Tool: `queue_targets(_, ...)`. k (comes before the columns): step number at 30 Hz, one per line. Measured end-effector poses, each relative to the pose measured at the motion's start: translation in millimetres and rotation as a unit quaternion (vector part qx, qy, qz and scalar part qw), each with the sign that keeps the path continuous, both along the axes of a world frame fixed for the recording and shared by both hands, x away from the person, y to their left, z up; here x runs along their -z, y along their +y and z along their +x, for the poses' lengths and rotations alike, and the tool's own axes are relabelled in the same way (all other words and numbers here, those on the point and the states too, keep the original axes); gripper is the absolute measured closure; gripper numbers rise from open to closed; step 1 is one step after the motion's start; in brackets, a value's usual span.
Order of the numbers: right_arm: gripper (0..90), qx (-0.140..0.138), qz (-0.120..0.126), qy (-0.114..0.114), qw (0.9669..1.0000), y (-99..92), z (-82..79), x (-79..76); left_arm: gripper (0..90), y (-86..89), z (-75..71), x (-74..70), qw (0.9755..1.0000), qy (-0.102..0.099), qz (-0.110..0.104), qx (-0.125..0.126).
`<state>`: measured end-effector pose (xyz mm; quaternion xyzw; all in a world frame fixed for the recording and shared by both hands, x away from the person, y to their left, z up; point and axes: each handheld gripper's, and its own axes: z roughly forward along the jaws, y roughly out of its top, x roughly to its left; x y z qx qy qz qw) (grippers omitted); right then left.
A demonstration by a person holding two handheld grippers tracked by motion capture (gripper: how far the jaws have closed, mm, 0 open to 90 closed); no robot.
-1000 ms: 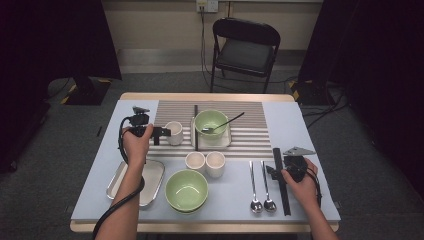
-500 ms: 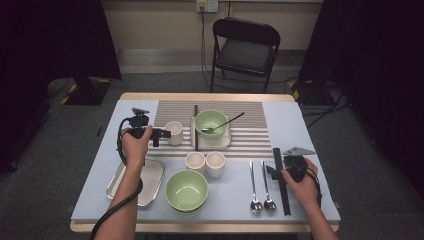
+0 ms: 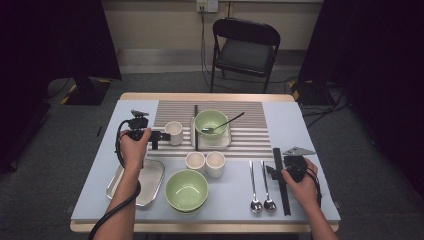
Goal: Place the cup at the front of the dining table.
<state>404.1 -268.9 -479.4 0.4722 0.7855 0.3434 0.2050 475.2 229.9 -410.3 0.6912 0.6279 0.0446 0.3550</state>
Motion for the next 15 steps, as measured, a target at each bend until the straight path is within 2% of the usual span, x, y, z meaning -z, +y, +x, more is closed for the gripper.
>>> queue_targets(13, 15.2, 0.001, 0.000, 0.001, 1.0000, 0.0, 0.0, 0.0, 18.2, -1.0, -3.8, -1.0, 1.0000, -0.005, 0.002, 0.007)
queue_targets(15, 15.2, 0.001, 0.001, 0.001, 1.0000, 0.0, 0.1, -0.1, 18.2, -1.0, -4.3, -0.2, 0.9999, -0.005, -0.004, 0.009)
